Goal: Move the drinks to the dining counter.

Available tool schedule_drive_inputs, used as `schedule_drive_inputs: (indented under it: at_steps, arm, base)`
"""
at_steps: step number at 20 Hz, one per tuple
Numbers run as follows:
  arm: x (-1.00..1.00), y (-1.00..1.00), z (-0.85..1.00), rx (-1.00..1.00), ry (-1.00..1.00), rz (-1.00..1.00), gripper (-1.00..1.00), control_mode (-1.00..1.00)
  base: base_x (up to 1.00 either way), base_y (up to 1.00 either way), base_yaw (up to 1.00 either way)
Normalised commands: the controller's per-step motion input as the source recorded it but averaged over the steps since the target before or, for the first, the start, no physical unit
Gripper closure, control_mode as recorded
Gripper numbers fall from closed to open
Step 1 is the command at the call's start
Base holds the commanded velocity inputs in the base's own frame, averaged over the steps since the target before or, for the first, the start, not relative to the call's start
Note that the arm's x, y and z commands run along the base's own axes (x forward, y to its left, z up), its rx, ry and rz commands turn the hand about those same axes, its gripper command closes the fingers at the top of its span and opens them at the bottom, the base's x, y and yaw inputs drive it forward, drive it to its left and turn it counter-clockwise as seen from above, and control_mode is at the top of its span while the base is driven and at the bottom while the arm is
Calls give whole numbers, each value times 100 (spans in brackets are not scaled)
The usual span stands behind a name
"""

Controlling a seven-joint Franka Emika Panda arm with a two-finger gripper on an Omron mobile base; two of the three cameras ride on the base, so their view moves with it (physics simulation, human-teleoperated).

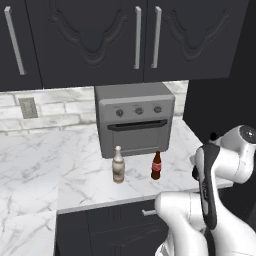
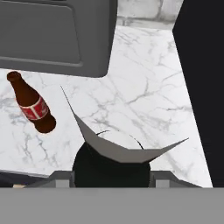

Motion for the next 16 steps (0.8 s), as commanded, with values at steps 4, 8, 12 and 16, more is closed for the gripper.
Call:
schedule_drive_inputs:
  at_steps: [4, 8, 12, 16]
  arm:
    - [-62, 6, 59, 0, 0, 0, 100, -100]
    - [-55, 11, 50, 0, 0, 0, 100, -100]
    - [-16, 15, 4, 0, 0, 0, 100, -100]
    - [0, 1, 0, 0, 0, 0, 100, -100]
  base:
    - [0, 0, 0]
    - [0, 0, 0]
    - [0, 0, 0]
    - [0, 0, 0]
